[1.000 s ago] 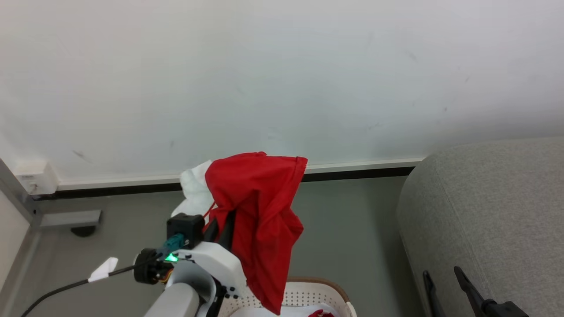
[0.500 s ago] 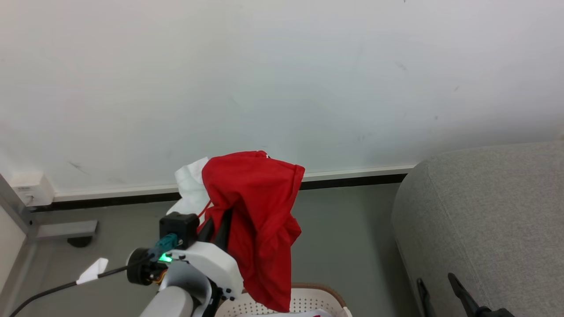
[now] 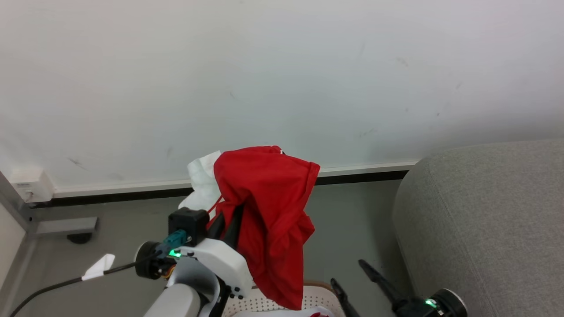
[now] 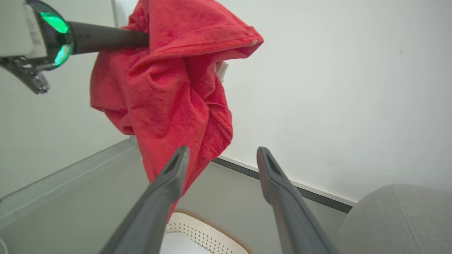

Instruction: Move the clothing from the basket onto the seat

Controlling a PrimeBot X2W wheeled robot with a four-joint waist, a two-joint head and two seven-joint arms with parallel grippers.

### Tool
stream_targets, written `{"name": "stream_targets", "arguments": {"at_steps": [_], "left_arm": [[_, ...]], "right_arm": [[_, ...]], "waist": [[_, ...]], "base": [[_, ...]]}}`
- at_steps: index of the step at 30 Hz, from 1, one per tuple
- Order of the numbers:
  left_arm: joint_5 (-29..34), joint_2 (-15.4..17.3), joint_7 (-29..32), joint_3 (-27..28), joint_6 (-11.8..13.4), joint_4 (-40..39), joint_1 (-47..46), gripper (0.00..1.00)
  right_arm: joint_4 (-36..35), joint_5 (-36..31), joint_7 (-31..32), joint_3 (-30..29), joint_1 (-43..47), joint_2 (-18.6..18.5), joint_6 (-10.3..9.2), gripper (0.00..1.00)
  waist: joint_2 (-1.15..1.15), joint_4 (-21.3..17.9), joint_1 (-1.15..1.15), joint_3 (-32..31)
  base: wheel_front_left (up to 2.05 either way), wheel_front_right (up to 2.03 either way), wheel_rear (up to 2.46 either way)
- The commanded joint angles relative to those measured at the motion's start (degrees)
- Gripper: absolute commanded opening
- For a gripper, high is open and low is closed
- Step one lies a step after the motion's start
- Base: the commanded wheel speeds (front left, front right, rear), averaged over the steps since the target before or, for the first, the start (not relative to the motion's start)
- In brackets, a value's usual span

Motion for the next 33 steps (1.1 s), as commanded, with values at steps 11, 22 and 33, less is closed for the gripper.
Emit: {"name": "stream_targets", "arguments": {"at_steps": [11,22,33], "left_arm": [[0.28,-1.24,0.98,-2.26,-0.31,-1.56,-1.68,0.00],[-0.70,-3.98,2.16,-6.16,-1.67,-2.66,-2.45,0.00],[-5.73,-5.40,4.73,-8.01,-4.11,-3.97,-1.45,0.00]], "right_arm": [[3.85,-3.37,-0.14,9.21,-7.10,1.70,-0.14,1.00],[5.98,-5.98,-0.14,6.92,-11.87,1.61,-0.14,1.00],[11.57,-2.96,-0.14,5.78,-14.02,1.60,-0.14,0.33]], "waist": [[-0.01,-0.08,0.00,0.64],[-0.01,1.24,0.00,1.00],[-0.01,2.14,0.00,0.41]], "base": [[0.00,0.00,0.00],[0.00,0.00,0.00],[0.00,0.00,0.00]]}}
